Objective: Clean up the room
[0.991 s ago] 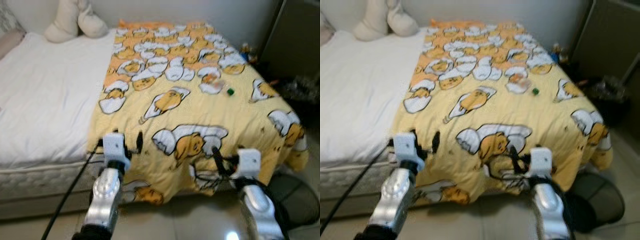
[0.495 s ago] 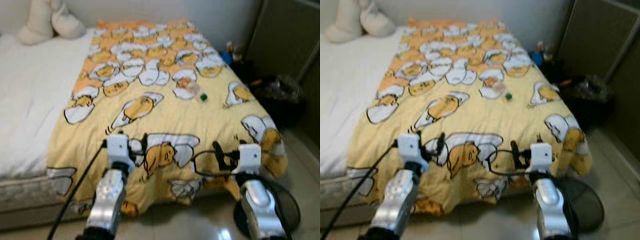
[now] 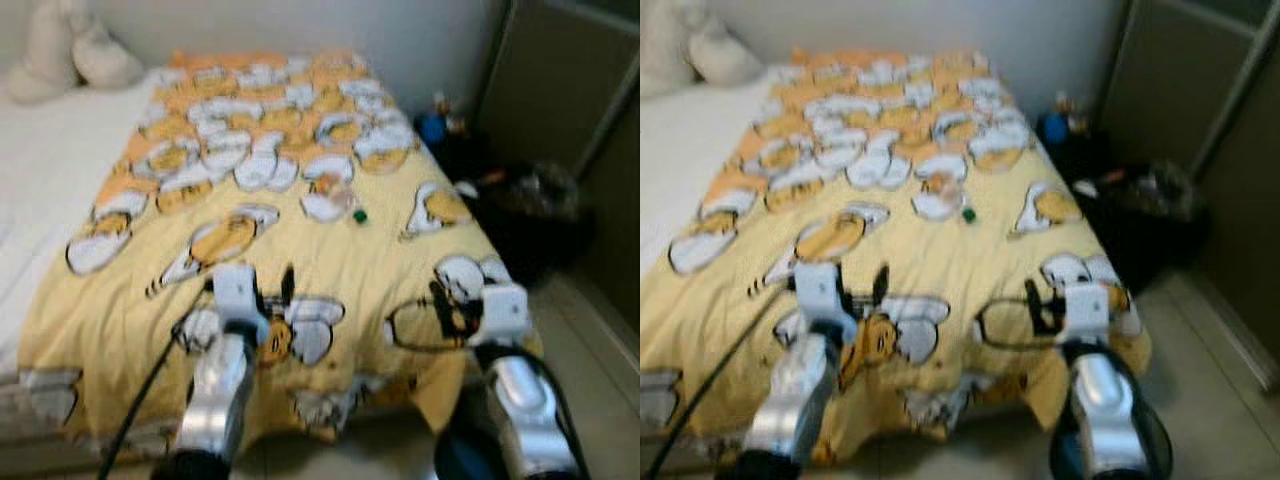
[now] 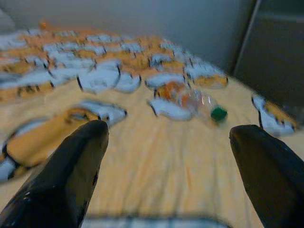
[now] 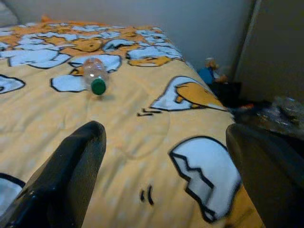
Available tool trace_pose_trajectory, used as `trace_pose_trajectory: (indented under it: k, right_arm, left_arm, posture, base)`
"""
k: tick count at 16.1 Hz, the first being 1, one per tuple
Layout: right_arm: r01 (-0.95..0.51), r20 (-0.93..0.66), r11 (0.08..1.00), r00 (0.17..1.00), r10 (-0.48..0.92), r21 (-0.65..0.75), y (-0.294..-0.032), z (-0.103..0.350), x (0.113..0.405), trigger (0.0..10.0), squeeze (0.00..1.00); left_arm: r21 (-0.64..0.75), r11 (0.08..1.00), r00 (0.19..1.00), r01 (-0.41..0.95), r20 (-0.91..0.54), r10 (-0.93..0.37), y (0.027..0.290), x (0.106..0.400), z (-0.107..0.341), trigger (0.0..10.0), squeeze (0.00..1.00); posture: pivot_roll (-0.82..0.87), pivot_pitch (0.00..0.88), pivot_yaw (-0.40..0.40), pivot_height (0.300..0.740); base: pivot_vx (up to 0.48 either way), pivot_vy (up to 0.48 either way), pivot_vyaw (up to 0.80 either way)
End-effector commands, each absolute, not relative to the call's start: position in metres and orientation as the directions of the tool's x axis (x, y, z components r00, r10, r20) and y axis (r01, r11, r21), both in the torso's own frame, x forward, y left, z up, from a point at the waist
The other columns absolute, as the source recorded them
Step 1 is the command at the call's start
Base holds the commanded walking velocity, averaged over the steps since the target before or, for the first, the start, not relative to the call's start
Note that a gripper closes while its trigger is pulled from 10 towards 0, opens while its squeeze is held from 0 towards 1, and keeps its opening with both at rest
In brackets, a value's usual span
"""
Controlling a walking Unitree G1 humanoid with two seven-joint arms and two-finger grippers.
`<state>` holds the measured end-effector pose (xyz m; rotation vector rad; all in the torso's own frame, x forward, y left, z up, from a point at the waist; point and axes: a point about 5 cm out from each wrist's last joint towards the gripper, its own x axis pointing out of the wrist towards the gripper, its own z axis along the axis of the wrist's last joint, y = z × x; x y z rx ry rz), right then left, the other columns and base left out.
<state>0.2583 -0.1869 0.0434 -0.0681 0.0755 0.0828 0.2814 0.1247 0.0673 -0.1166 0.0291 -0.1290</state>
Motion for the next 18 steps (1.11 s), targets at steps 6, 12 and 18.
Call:
trace_pose_trajectory:
  k: [6, 12, 18]
  right_arm:
    - [-0.101, 0.062, 0.995, 0.993, 0.102, -0.023, -0.173, 0.079, 0.281, 10.0, 0.00]
    - [-0.130, 0.092, 0.991, 0.987, 0.133, -0.030, -0.168, 0.094, 0.292, 10.0, 0.00]
    - [-0.213, 0.123, 0.976, 0.971, 0.206, 0.050, -0.146, 0.129, 0.321, 10.0, 0.00]
  left_arm:
    - [-0.064, 0.995, 0.993, 0.078, 0.090, -0.072, 0.133, 0.297, 0.104, 10.0, 0.00]
    - [-0.081, 0.997, 0.999, 0.005, 0.047, -0.002, 0.142, 0.299, 0.098, 10.0, 0.00]
    - [-0.041, 0.999, 0.998, 0.006, 0.061, -0.004, 0.138, 0.302, 0.102, 10.0, 0.00]
  posture:
    - [-0.17, 0.000, 0.065, 0.740]
    - [-0.17, 0.000, 0.065, 0.740]
    - [-0.14, 0.000, 0.053, 0.740]
  base:
    - [0.473, 0.000, 0.00]
    - [0.479, 0.000, 0.00]
    - [0.467, 0.000, 0.00]
